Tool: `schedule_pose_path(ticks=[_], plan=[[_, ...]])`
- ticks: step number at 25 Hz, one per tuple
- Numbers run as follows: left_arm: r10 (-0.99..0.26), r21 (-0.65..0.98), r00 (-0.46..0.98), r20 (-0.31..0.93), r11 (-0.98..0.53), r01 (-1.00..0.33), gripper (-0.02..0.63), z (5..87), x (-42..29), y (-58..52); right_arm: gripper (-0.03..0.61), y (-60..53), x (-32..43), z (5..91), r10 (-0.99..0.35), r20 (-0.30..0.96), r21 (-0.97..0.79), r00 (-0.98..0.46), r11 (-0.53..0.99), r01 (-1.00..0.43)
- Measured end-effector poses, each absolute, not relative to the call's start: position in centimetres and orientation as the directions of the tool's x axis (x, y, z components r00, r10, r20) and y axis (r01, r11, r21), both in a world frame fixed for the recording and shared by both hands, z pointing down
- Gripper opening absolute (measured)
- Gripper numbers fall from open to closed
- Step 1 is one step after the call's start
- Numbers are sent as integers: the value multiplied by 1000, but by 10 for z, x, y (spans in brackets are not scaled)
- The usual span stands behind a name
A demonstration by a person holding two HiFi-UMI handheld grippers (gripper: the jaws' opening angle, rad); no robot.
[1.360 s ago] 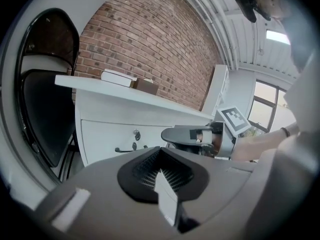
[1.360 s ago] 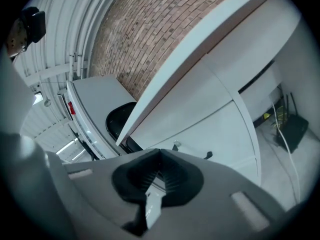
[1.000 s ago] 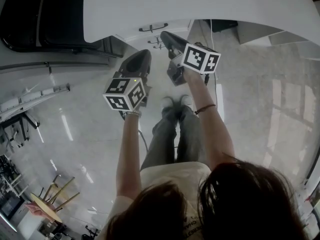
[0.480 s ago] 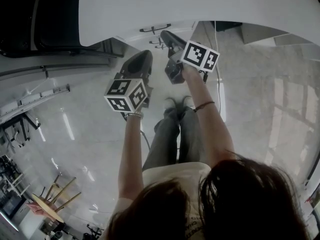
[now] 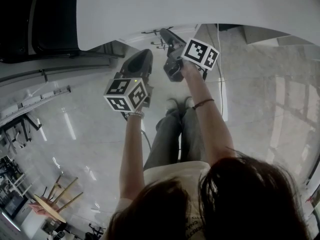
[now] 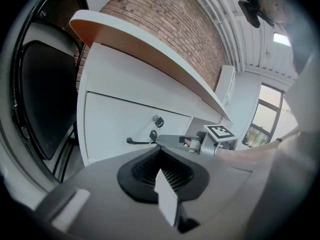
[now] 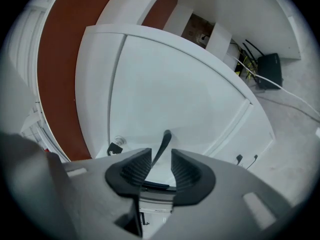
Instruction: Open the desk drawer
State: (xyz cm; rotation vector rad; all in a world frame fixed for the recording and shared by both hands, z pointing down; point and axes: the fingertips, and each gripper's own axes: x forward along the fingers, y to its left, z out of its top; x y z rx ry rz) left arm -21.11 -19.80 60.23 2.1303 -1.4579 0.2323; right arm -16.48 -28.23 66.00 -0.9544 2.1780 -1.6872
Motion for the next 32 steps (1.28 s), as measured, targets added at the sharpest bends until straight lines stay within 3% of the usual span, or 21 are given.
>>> schedule_pose_path(ticks=[9,12,18,32], plan=[[-808,348,400,434,-259,-901,0,607,-211,-208,106,-297,-167,657,-630,153,-958,-762,95,-270],[-806,350,399,438,-256,-901,-1,610,-212,-209,72,-297,-168,659,-630,160,-957,-760,90,-276],[-805,351,401,436,-258,-900,0,611,-208,-209,67,-294,-166,662,-628,161,-955,-761,95,-280],[-805,344,394,444,-253,-904,0,610,-207,-206,37,-292,-164,661,-664,91,-991,-742,13,-134]])
